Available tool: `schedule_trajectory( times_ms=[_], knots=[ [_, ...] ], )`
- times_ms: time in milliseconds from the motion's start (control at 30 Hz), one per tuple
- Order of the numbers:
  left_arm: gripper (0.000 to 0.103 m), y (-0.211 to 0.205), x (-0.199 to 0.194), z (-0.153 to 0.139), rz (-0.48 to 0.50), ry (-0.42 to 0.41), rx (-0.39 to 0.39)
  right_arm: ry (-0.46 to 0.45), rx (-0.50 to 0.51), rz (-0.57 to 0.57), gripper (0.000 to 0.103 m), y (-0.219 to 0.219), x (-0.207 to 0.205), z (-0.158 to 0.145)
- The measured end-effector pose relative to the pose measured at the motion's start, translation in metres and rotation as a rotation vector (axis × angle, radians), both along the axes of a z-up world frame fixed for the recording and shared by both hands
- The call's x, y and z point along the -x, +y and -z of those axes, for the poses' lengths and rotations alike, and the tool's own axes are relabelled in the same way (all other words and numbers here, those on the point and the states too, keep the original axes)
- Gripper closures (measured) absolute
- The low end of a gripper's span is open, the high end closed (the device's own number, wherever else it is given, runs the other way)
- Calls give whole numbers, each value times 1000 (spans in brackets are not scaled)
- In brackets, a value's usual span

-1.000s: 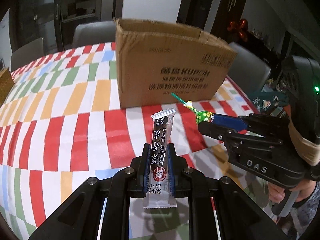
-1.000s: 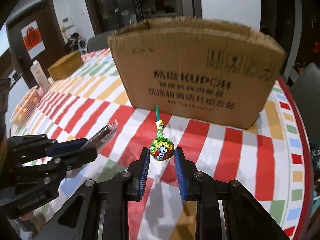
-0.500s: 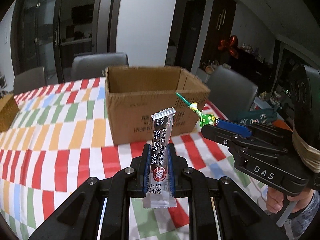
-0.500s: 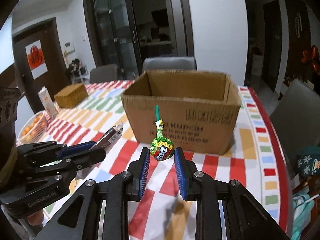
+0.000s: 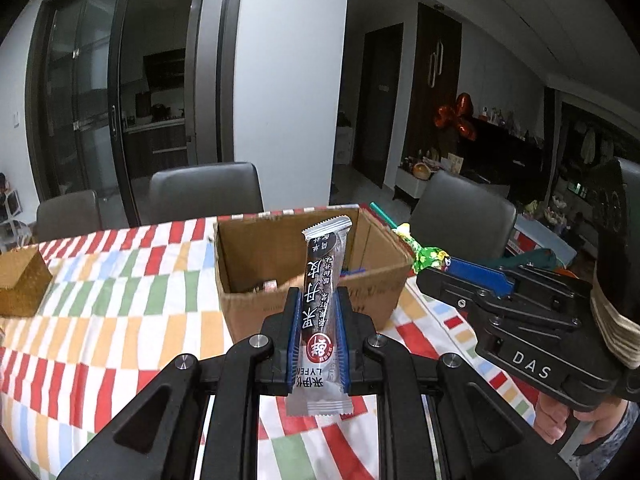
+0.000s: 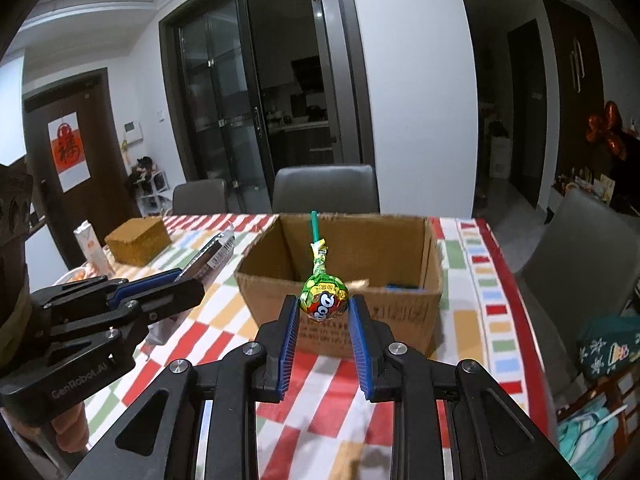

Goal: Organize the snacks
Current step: 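Carry stick pack and lollipop over the box and open both tools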

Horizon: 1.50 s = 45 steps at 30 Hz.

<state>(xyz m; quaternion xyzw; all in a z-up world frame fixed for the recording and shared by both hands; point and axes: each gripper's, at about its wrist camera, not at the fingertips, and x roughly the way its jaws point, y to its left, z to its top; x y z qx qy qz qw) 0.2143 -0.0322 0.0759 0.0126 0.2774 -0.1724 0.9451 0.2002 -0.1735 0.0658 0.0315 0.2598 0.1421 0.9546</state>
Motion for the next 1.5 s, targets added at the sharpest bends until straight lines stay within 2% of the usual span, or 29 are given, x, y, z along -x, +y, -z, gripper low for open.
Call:
schedule_trajectory(
  times_ms=[200,467,1033,1067,1167,1233,1300,1333,1400,1500],
  knots=[
    [86,-3,-24,-15,-5,-8,-6,-19,11,18,76,-4,-16,-15],
    [86,-5,-60,-19,-17,7,-19,-15,31,28,76,-6,-48,-23],
    [85,-17,-140,1,-33,99,-88,76,76,36,76,-8,-118,-6],
    [83,-18,-143,2,-37,99,-93,81,79,39,76,-7,-120,-6],
    [61,-19,-146,2,-65,96,-112,101,76,48,74,-6,-126,-2],
    [58,-17,-141,1,-83,80,-114,124,74,62,64,-7,-129,1],
    [44,-15,-136,1,-99,60,-130,122,75,77,56,-9,-126,2],
    [42,-13,-130,1,-109,45,-134,121,78,84,55,-9,-123,3],
    [36,-10,-122,1,-126,28,-141,120,78,104,42,-12,-117,3],
    [28,-7,-104,1,-157,-4,-157,105,61,135,35,-16,-101,4]
  ],
)
